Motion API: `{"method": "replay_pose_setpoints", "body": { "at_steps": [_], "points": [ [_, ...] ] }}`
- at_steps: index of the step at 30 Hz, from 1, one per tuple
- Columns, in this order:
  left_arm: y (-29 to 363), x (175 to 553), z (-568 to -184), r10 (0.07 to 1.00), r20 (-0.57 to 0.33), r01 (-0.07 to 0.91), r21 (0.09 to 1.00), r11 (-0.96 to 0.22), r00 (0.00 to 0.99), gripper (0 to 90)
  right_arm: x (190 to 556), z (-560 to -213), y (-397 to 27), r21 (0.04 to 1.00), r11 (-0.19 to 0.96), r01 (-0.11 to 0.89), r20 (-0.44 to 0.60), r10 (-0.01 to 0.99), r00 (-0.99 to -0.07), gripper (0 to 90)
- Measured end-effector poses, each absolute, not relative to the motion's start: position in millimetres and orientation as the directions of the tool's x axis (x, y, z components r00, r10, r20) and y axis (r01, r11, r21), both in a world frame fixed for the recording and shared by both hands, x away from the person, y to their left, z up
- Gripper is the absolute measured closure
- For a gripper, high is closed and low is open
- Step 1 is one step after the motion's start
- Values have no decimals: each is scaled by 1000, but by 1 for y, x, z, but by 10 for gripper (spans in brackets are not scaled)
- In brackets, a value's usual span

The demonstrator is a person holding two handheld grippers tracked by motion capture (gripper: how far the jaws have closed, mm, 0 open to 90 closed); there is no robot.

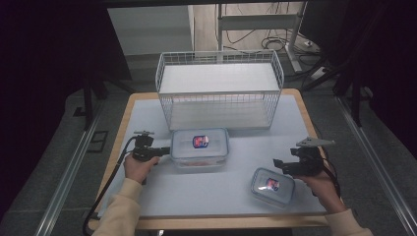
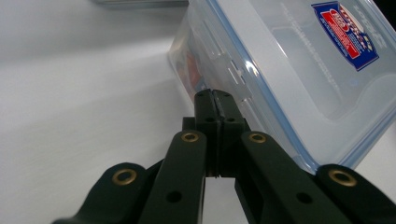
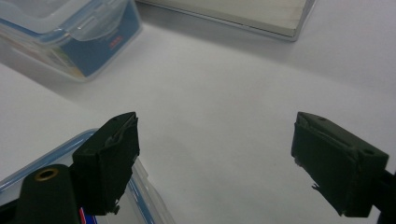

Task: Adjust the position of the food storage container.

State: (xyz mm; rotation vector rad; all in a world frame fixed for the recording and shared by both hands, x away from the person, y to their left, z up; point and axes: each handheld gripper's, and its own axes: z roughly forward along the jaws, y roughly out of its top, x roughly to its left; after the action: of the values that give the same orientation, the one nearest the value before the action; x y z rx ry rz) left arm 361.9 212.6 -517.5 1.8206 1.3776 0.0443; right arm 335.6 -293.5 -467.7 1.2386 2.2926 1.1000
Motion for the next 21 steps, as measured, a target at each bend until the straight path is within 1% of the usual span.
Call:
{"method": "replay_pose_setpoints", "body": {
  "at_steps": [12, 15, 19, 21],
  "points": [
    [161, 374, -518, 770, -451, 783, 614, -100, 451, 900, 336, -469, -293, 747, 331, 577, 88, 810, -579, 146],
    [154, 376, -518, 769, -451, 781, 616, -100, 454, 900, 336, -469, -293, 747, 332, 576, 87, 810, -580, 146],
    [152, 378, -520, 757, -475, 785, 615, -80, 449, 900, 335, -469, -292, 748, 334, 574, 85, 809, -582, 146],
    [151, 378, -520, 760, -469, 781, 619, -81, 450, 900, 335, -468, -292, 747, 334, 575, 85, 809, -582, 146]
  ]
}}
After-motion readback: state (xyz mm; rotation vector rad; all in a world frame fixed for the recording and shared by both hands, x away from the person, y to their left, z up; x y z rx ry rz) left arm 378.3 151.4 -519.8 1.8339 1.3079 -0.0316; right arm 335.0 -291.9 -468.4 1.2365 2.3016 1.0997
